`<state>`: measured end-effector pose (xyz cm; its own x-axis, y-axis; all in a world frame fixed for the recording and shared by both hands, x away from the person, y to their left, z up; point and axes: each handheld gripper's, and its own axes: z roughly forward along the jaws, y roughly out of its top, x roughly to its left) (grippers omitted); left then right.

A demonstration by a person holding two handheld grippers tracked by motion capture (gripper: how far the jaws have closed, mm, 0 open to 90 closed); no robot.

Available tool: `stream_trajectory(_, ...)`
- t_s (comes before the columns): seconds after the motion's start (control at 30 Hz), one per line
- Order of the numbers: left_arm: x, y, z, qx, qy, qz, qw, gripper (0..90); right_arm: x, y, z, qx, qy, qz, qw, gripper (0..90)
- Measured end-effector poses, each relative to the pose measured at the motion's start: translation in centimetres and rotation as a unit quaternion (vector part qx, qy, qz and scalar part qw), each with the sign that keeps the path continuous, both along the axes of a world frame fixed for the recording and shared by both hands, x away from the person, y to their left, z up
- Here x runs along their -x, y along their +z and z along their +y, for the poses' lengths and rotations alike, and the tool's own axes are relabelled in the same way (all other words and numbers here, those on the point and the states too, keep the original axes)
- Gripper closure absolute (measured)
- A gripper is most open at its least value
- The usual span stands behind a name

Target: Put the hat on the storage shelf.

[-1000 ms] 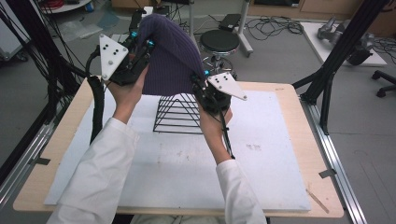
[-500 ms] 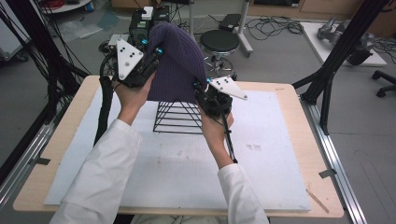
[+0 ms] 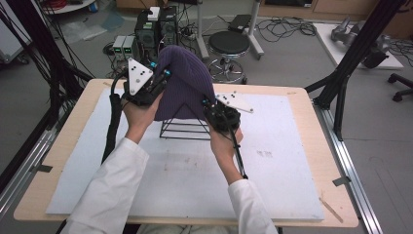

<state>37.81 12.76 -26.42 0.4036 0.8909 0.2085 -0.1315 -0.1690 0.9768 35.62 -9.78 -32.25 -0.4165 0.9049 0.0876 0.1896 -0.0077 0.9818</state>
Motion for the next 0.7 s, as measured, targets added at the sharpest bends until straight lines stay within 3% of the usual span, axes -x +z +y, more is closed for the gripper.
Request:
stream_trajectory(0.07,0.1,-0.2,-0.1,0.001,-0.004,-0.001,1.0000,74.9,0.1,-0.8,0.0,0.000,0.001,0.007,1.0000,80.5)
stream_trajectory(0.23,0.2,-1.5,-0.9,-0.022,0.000,0.007,0.9997,74.9,0.1,-1.8,-0.1,0.010,-0.006,0.022,0.9997,80.5)
stream_trajectory(0.33,0.5,-3.4,-0.8,-0.015,0.009,0.003,0.9998,75.0,0.0,-2.6,-0.4,0.018,-0.009,0.030,0.9993,80.5)
stream_trajectory(0.4,0.5,-4.7,-0.6,-0.013,0.014,0.012,0.9997,75.1,-0.7,-3.4,-0.6,0.031,0.005,0.058,0.9978,80.5)
stream_trajectory(0.5,0.5,-6.3,-0.1,-0.010,0.022,0.024,0.9994,75.1,-1.1,-3.9,-0.7,0.031,0.019,0.076,0.9965,80.5)
stream_trajectory(0.7,0.5,-7.9,0.3,-0.004,0.034,0.041,0.9986,75.2,-1.6,-5.2,0.0,0.045,0.024,0.101,0.9936,80.3)
